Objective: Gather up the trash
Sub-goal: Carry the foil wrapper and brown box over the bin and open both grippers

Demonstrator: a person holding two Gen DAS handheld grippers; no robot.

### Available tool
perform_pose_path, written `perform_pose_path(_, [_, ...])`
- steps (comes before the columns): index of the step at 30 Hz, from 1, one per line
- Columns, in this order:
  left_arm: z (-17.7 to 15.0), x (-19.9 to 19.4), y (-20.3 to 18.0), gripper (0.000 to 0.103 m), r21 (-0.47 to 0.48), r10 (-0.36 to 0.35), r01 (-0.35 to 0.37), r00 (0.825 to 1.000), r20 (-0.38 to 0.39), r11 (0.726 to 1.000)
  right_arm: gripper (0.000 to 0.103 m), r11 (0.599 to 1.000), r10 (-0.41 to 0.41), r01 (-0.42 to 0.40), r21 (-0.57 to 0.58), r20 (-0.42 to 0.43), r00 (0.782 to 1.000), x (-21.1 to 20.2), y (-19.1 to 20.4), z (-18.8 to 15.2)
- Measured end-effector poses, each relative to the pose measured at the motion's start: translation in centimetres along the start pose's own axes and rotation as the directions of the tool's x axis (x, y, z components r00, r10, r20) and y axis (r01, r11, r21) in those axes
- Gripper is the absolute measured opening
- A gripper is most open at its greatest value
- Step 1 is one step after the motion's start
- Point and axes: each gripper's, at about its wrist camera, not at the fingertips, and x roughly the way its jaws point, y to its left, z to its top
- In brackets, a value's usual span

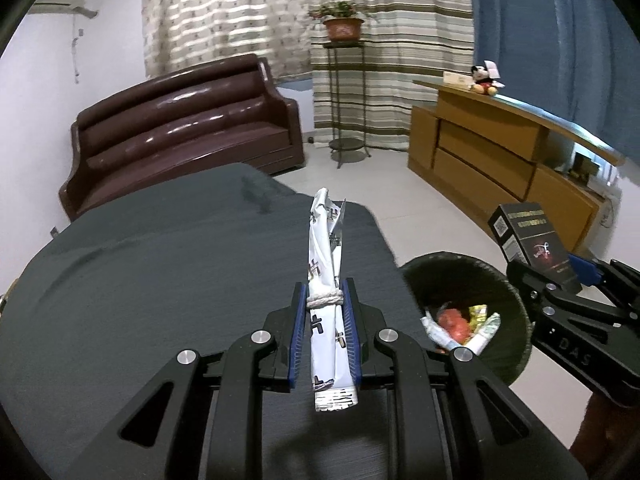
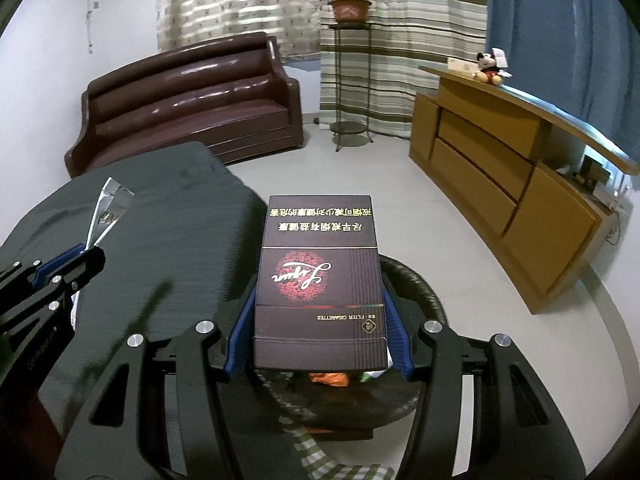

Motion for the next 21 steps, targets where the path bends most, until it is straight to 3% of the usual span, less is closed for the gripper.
perform_pose_path(9, [0.4,0.4,-2.7,0.019,0.033,-0.055,0.055,0.998,0.015,0.998,0.054,0.999,-0.044,0.044,0.031,0.0,0.999,0.1,-2.6,-0.4])
perform_pose_path(21, [0.4,2.1,-4.7,0.019,0.068,-0.083,0.083,0.997,-0.003,0.994,0.054,0.997,-0.044,0.045,0.059,-0.019,0.999,1.2,-4.2,-0.6])
